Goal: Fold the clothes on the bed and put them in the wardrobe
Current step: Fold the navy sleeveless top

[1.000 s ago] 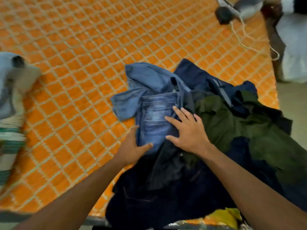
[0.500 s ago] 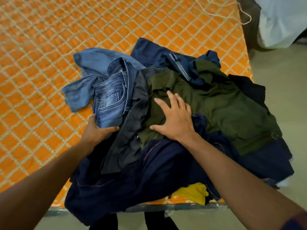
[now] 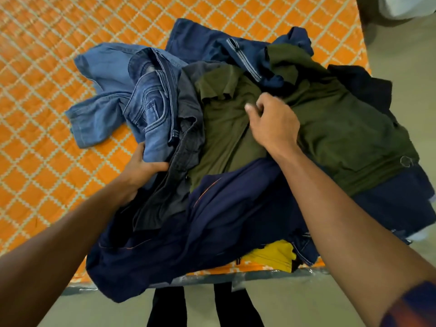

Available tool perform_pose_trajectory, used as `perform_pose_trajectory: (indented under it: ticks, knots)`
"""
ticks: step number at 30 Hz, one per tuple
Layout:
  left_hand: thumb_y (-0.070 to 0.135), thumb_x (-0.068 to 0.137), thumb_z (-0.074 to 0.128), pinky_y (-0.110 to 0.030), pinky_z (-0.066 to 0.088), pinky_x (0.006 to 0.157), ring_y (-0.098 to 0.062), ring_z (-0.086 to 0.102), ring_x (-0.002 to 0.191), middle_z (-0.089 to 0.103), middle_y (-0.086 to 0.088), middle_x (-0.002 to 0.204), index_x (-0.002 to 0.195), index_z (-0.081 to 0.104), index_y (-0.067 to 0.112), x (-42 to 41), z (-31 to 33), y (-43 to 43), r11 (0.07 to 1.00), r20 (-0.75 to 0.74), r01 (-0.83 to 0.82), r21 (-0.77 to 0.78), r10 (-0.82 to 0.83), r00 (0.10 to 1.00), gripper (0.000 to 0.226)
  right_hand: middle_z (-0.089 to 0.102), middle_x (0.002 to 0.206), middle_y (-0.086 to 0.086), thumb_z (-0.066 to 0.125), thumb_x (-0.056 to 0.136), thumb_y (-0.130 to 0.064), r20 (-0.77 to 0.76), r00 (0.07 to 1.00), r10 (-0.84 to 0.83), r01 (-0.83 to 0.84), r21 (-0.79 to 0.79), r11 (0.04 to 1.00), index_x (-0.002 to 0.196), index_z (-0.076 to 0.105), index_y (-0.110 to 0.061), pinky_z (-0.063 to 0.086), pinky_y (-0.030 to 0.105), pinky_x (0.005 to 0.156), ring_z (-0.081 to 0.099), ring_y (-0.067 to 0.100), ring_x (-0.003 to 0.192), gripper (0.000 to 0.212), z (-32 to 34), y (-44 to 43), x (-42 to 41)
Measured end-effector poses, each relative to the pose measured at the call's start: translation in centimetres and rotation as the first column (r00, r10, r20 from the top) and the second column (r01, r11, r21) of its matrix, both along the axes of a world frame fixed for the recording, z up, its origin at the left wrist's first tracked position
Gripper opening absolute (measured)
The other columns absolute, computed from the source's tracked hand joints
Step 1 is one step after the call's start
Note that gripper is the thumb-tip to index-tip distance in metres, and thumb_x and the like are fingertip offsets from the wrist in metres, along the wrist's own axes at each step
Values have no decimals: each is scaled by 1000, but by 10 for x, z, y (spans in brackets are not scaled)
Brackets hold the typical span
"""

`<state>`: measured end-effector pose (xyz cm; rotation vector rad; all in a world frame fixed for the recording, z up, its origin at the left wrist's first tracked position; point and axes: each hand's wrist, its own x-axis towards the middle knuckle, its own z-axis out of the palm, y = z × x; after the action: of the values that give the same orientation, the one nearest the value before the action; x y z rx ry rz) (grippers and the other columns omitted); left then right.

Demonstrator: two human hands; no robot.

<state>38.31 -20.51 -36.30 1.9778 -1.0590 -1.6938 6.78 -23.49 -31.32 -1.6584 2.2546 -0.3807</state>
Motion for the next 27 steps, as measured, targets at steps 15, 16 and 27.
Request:
perform_pose_trajectory:
  ticks: [15, 16, 27]
  knots:
    - [27, 66, 85, -41, 50, 96, -22, 58, 117, 56, -4, 133, 151, 32, 18, -128, -10, -33, 962, -87, 260, -84, -267, 960, 100, 53, 75, -3, 46, 105, -37, 118, 941, -316, 326, -76, 942, 80, 57, -13, 38, 37, 72, 51, 18, 77, 36, -15, -3, -111]
    - [32, 60, 85, -40, 51, 95, -22, 59, 117, 57, -4, 133, 149, 34, 17, -127, -11, -31, 964, -93, 252, -86, -260, 961, 103, 56, 78, -4, 48, 103, -39, 125, 941, -314, 323, -65, 944, 81, 58, -15, 39, 36, 72, 53, 17, 79, 34, -16, -1, -109]
    - [51, 85, 70, -44, 42, 107, -26, 49, 127, 51, -8, 138, 142, 47, 14, -141, 52, 71, 420, 392, 619, -664, -510, 766, 72, 55, 134, -2, 62, 86, -64, 16, 995, 97, -97, -3, 995, 126, 65, -29, 42, 45, 102, 51, 24, 125, 54, 36, 91, -76]
